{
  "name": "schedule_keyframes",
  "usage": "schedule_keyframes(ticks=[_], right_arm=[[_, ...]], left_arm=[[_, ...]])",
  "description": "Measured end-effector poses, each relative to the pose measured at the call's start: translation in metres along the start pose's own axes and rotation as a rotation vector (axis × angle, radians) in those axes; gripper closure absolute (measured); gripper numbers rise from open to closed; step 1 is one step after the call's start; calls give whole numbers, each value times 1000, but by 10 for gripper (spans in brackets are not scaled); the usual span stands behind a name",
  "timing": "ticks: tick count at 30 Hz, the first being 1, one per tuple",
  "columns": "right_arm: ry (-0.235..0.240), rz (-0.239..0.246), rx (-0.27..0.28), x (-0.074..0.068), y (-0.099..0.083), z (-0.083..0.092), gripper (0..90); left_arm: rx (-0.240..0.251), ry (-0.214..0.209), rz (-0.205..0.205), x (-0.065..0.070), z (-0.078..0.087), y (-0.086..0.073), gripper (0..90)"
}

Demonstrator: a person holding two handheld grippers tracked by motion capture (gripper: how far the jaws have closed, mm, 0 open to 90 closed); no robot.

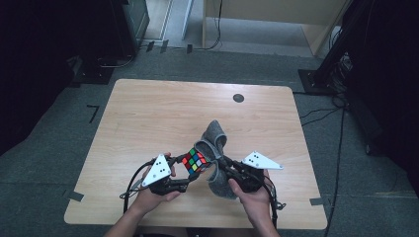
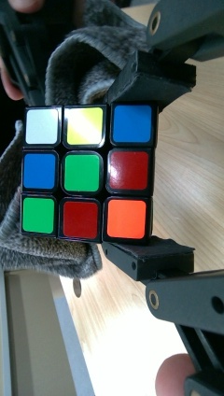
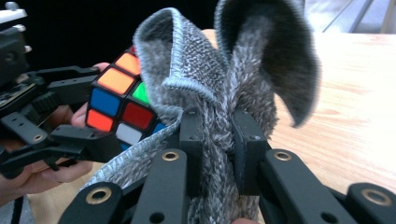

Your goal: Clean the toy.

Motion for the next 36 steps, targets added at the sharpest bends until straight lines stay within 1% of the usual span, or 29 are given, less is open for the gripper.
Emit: schedule_keyframes(ticks=[2,5,6,7,8,9,10,11,14,16,19,21,24,26,28,31,33,36], right_arm=[[7,9,-4,-2,0,-1,773],[18,-9,-11,1,-3,-2,773],[7,-1,-16,3,-4,-2,773],[-13,3,-21,5,-5,-2,773],[-33,17,-25,7,-6,-2,772],[-65,44,-34,10,-7,-2,771],[-103,87,-45,13,-9,-2,771],[-133,114,-56,16,-11,-2,769],[-203,149,-79,29,-16,-2,764],[-240,133,-89,40,-21,-1,762],[-300,131,-101,55,-26,2,760],[-331,123,-99,64,-29,4,758],[-381,112,-93,75,-33,8,756],[-407,100,-93,81,-35,10,752],[-417,96,-90,85,-37,11,741],[-417,99,-86,87,-39,11,735],[-413,105,-89,88,-43,11,737],[-404,92,-95,89,-47,10,739]], left_arm=[[17,-10,46,-1,0,0,347],[24,0,77,-4,0,-1,347],[24,14,82,-6,0,-1,347],[19,32,90,-8,0,-1,347],[12,50,95,-10,0,-1,347],[3,72,95,-13,0,-2,347],[-8,94,97,-16,0,-3,347],[-21,118,108,-19,0,-5,347],[-72,181,144,-27,-4,-11,347],[-110,225,143,-30,-8,-18,347],[-172,272,136,-34,-13,-26,346],[-202,290,139,-37,-16,-31,346],[-247,322,122,-39,-21,-36,346],[-272,337,121,-39,-25,-38,346],[-300,353,107,-39,-29,-40,345],[-324,366,112,-39,-33,-44,345],[-332,369,112,-40,-36,-45,344],[-351,383,108,-42,-38,-47,344]])
Point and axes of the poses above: each handheld gripper's, and its own axes: z roughly backward along the jaws, y roughly out of its top, x roughly to its right, the point moved 2 cm from there along -z, roughly forward along the jaws, and after that the axes turned 10 degrees about x, right-handed, at the moved point
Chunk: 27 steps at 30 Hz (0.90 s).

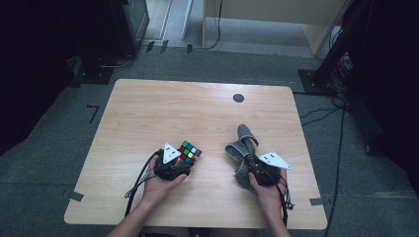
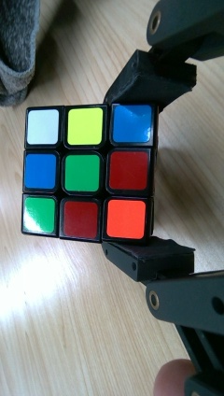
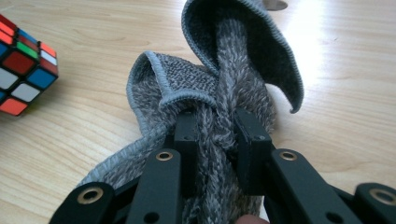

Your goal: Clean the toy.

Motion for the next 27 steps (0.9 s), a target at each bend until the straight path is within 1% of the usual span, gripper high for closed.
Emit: schedule_keyframes(ticks=[1,4,7,9,11,13,14,16,18,19,20,22,25,27], right_arm=[[3,-2,-3,0,-1,0,739],[10,-3,-3,0,-3,-1,739],[15,-7,-6,0,-4,-1,739],[17,-9,-6,0,-5,-2,738],[20,-13,-10,0,-6,-3,737],[24,-11,-15,-1,-8,-3,736],[26,-9,-18,-2,-8,-3,734],[28,-9,-20,-3,-9,-4,734],[31,-8,-21,-4,-9,-4,735],[31,-8,-21,-4,-9,-4,735],[31,-10,-20,-4,-9,-4,736],[33,-24,-18,-4,-9,-5,737],[32,-48,-17,-6,-9,-9,741],[32,-41,-12,-9,-7,-13,743]], left_arm=[[-4,6,-2,0,-1,-1,344],[-2,3,-1,-2,-2,-1,343],[0,1,-8,-2,-3,-2,340],[-14,12,-12,-2,-5,-3,327],[-40,22,-11,-1,-7,-6,292],[-44,27,-12,-1,-7,-6,287],[-48,32,2,-2,-8,-5,286],[-60,36,6,-2,-9,-6,301],[-61,35,6,-2,-10,-6,308],[-62,33,6,-2,-10,-7,337],[-60,31,15,-3,-10,-6,342],[-59,30,21,-4,-11,-6,343],[-57,36,16,-3,-13,-6,342],[-54,42,13,-4,-14,-5,341]])
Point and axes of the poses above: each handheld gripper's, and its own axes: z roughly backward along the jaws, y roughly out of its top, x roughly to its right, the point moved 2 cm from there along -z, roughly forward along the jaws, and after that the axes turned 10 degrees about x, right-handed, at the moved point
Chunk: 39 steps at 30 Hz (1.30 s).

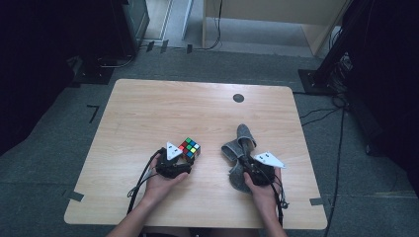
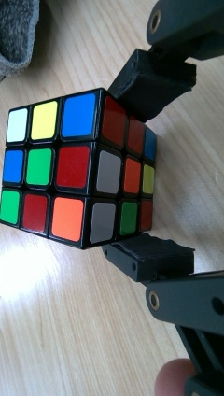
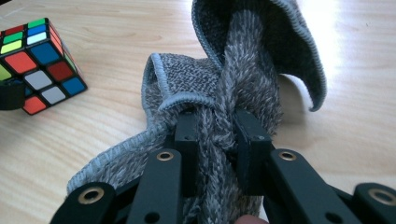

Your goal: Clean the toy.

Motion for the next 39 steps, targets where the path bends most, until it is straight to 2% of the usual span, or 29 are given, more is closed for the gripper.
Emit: schedule_keyframes(ticks=[2,5,7,13,15,17,21,24,25,28,29,32,35,39], right_arm=[[-4,11,10,-1,3,-4,745],[-10,6,19,0,6,-8,733],[-3,-3,29,2,7,-8,693],[47,-25,42,4,14,0,511],[48,-18,46,3,18,4,441],[46,-8,49,4,21,7,376],[46,-8,47,7,28,16,260],[39,-10,42,10,32,23,209],[28,-5,30,12,34,29,156],[24,-7,8,17,34,38,96],[28,-2,1,19,34,40,46],[40,-13,-17,26,32,47,0],[39,-16,-21,34,29,56,0],[14,-30,-25,46,22,66,0]], left_arm=[[2,1,2,-1,0,0,329],[12,-2,19,-3,4,2,181],[19,-3,30,-5,7,2,141],[78,-12,50,-8,22,7,112],[95,-14,47,-9,28,9,93],[107,6,36,-9,34,11,82],[124,3,60,-15,46,15,70],[132,11,56,-19,53,15,68],[134,18,51,-23,60,14,68],[119,46,16,-29,70,10,59],[117,54,11,-31,73,8,59],[117,68,26,-41,83,3,57],[122,80,43,-52,94,-2,52],[115,99,59,-66,105,-11,46]])
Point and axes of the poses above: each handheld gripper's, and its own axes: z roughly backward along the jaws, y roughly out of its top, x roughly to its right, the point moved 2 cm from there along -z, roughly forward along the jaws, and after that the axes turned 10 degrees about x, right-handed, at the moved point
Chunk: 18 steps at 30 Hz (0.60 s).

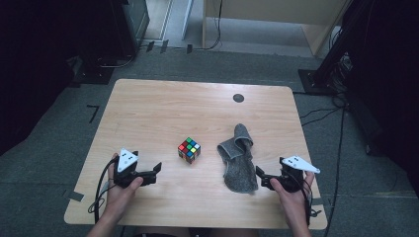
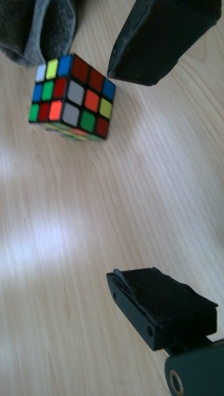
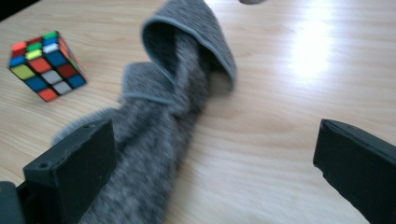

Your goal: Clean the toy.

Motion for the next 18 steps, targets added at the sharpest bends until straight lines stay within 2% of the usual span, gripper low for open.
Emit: schedule_keyframes(ticks=[5,6,13,18], right_arm=[[-35,-24,-18,16,-11,12,0],[-39,-27,-21,19,-13,14,0],[-98,-35,-57,41,-29,27,0],[-137,-37,-92,55,-40,33,0]], left_arm=[[-3,31,49,-21,15,-11,46],[-7,38,49,-24,17,-13,46],[-71,72,51,-44,30,-34,46],[-104,102,96,-60,39,-45,46]])
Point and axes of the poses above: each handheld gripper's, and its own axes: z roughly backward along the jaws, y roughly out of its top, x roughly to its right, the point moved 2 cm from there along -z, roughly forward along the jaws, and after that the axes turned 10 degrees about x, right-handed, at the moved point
